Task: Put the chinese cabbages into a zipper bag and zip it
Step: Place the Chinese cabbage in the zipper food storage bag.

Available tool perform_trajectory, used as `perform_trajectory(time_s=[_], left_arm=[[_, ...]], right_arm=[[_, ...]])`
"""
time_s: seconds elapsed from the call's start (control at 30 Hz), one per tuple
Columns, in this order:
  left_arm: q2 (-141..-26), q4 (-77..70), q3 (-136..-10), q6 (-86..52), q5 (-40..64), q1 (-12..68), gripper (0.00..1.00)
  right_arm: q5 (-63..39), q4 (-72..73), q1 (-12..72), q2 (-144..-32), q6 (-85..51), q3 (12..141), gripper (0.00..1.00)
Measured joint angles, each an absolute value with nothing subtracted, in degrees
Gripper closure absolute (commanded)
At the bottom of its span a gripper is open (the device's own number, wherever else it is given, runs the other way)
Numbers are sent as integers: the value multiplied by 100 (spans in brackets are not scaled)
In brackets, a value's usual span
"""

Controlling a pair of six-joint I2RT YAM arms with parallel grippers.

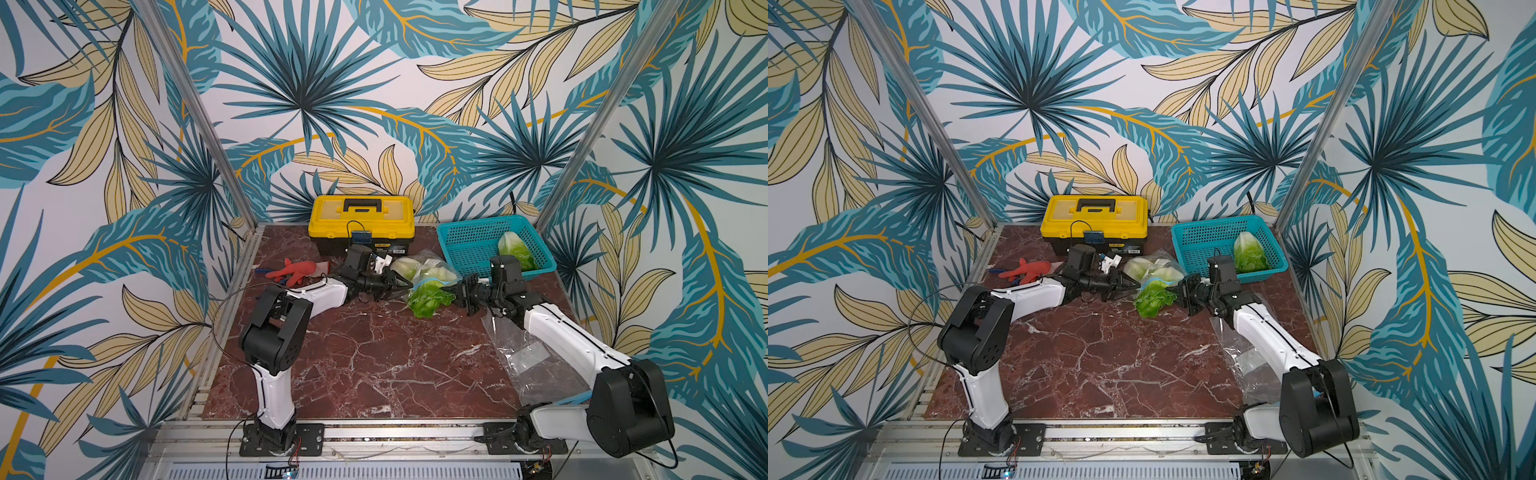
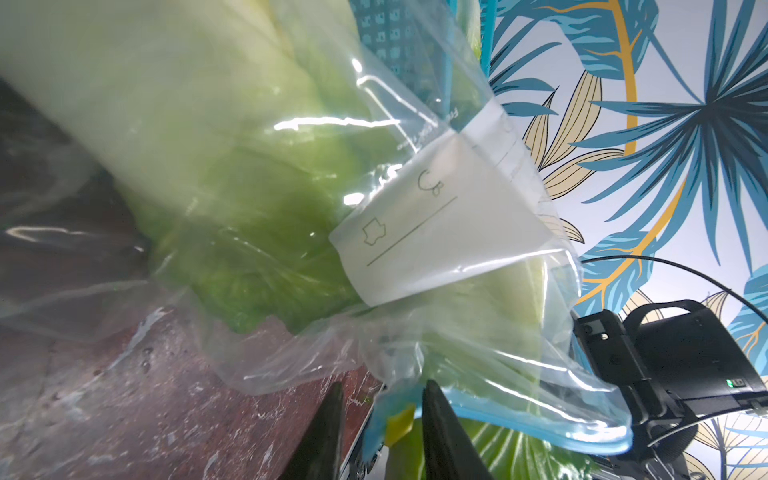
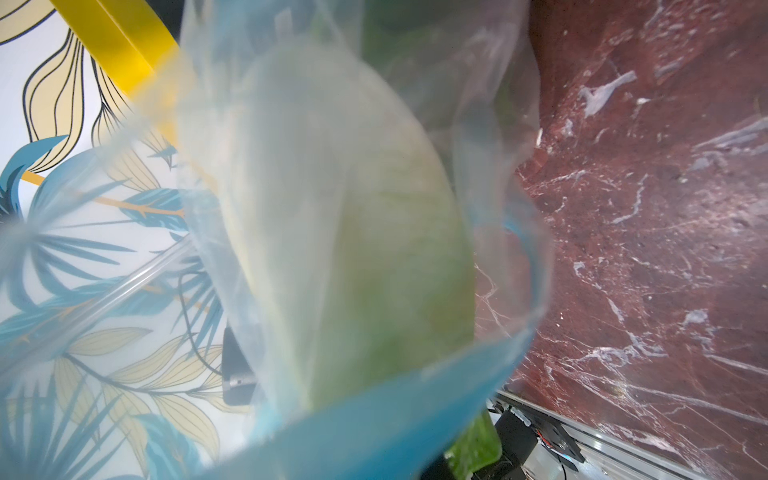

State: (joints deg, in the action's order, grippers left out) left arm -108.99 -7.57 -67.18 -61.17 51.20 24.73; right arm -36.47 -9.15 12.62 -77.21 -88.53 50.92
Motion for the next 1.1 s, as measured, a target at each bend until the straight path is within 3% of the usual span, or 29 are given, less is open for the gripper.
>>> perform_trajectory(time_s=[0.43, 0.87, 1.1], left_arm=[[-10895, -1483, -6335, -6838, 4915, 2517, 100], [-9146, -1584, -5078, -7505, 4587, 2668, 100], [-8733, -1566, -4936, -7780, 4473, 3107, 100]], right_arm=[[-3621, -838, 1262, -7719, -8892, 5043, 100], [-2491, -132, 1288, -7255, -9094, 4530, 100], [-1107, -73, 1988, -6969, -9321, 4543, 100]])
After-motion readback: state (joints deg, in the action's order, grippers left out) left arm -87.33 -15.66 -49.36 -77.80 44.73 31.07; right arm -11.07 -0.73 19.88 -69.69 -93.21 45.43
